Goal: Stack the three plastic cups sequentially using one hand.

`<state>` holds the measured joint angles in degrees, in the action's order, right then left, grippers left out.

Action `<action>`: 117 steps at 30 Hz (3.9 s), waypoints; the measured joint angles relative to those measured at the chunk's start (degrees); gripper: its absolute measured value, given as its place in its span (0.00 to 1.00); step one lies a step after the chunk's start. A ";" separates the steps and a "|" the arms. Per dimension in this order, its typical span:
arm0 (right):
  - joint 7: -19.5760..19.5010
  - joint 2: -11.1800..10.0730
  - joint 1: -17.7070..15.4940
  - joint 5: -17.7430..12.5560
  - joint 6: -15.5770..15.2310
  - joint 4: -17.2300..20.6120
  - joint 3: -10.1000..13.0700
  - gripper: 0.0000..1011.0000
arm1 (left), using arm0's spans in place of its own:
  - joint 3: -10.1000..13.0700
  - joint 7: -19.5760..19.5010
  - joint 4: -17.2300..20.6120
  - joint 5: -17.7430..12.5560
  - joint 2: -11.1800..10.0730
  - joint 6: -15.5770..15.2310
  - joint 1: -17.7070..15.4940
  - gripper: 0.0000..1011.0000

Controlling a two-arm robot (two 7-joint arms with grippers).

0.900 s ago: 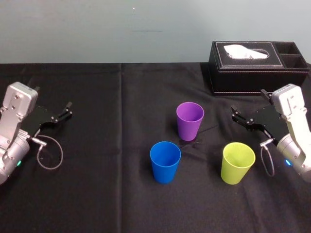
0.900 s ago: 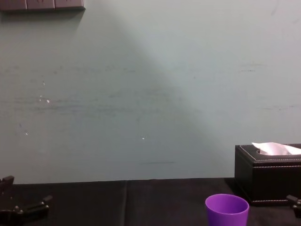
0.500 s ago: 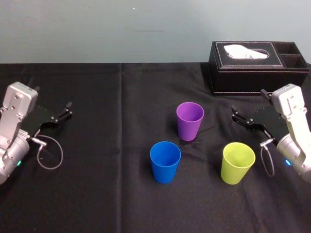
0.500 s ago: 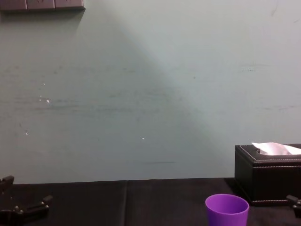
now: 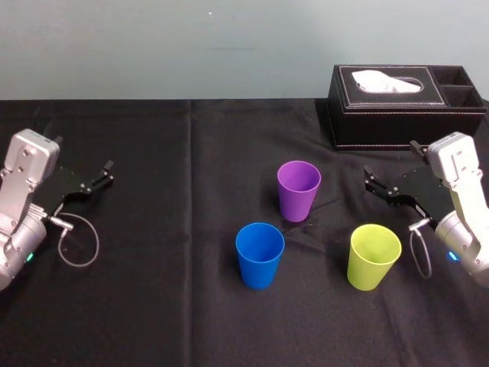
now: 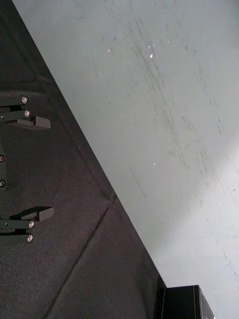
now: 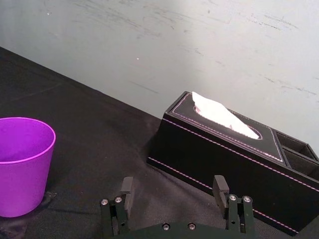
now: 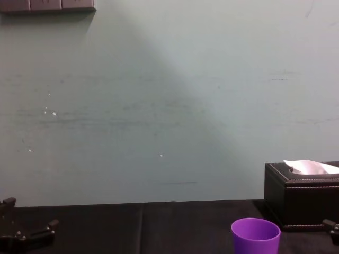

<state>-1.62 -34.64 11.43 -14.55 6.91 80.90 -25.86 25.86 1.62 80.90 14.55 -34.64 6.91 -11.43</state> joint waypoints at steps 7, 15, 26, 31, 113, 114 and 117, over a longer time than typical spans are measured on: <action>0.00 0.00 0.00 0.00 0.00 0.00 0.00 0.99 | 0.00 0.00 0.00 0.00 0.00 0.00 0.00 1.00; 0.00 0.00 0.00 0.00 0.00 0.00 0.00 0.99 | 0.00 0.00 0.00 0.00 0.00 0.00 0.00 1.00; 3.94 -0.68 -2.04 -4.81 -0.28 2.45 3.54 0.99 | 0.00 0.00 0.00 0.00 0.00 0.00 0.00 1.00; 7.52 -2.59 -5.78 -10.47 0.37 5.73 7.68 0.99 | 0.00 0.00 0.00 0.00 0.00 0.00 0.00 1.00; 47.70 -9.57 -9.75 -16.96 2.86 2.17 8.06 0.99 | 0.00 0.00 0.00 0.00 0.00 0.00 0.00 1.00; 47.70 -9.58 -9.78 -16.96 2.86 2.19 8.08 0.99 | 0.00 0.00 0.00 0.00 0.00 0.00 0.00 1.00; 47.69 -9.65 -9.89 -16.96 2.87 2.23 8.16 0.99 | 0.00 0.00 0.00 0.00 0.00 0.00 0.00 1.00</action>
<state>46.07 -44.29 1.54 -31.51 9.78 83.13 -17.70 25.86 1.62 80.90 14.55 -34.64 6.91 -11.43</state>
